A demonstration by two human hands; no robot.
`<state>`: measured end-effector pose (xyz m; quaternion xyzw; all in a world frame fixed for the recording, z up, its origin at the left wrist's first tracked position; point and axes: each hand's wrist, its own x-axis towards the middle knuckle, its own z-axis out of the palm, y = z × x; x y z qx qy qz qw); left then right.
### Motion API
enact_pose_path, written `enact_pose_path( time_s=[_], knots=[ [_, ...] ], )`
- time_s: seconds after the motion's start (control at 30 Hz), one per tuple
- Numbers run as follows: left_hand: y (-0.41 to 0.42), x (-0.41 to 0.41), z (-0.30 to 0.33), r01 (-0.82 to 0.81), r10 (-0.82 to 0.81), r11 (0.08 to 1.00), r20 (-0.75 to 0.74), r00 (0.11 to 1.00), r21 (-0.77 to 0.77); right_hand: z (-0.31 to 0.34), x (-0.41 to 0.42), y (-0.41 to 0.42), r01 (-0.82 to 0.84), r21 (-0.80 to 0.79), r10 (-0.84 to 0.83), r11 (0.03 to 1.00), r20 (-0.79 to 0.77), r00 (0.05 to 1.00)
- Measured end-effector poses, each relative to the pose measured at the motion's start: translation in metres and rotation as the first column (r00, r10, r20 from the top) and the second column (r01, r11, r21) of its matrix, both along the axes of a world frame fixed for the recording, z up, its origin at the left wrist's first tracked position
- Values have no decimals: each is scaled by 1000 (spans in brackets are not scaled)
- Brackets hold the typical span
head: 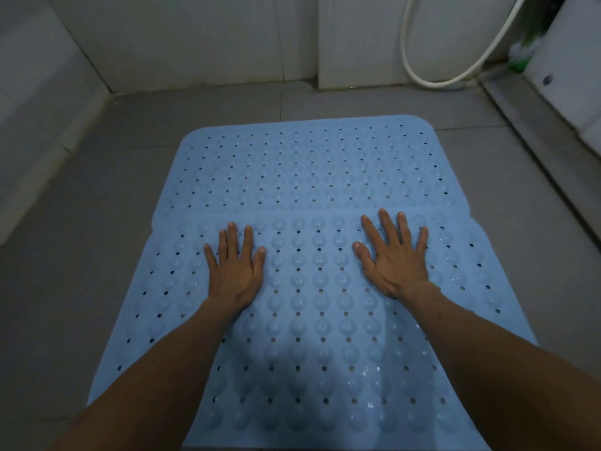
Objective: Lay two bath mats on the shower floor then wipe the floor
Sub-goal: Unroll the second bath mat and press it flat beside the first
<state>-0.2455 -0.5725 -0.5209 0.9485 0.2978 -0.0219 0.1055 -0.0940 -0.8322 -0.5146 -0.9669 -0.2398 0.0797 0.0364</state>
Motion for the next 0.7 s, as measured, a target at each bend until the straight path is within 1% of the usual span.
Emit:
enact_pose_path(
  time_s=[0.23, 0.4, 0.7],
  knots=[
    [-25, -33, 1, -12, 12, 1000, -34, 999, -4, 3, -33, -24, -1, -39, 0, 999, -29, 1000],
    [-29, -38, 2, -14, 14, 1000, -57, 998, -14, 4, -37, -27, 0, -28, -2, 1000, -55, 998],
    [-25, -46, 0, -31, 34, 999, -85, 996, 26, 1, -44, -21, -26, -15, 26, 1000, -19, 999]
  ],
)
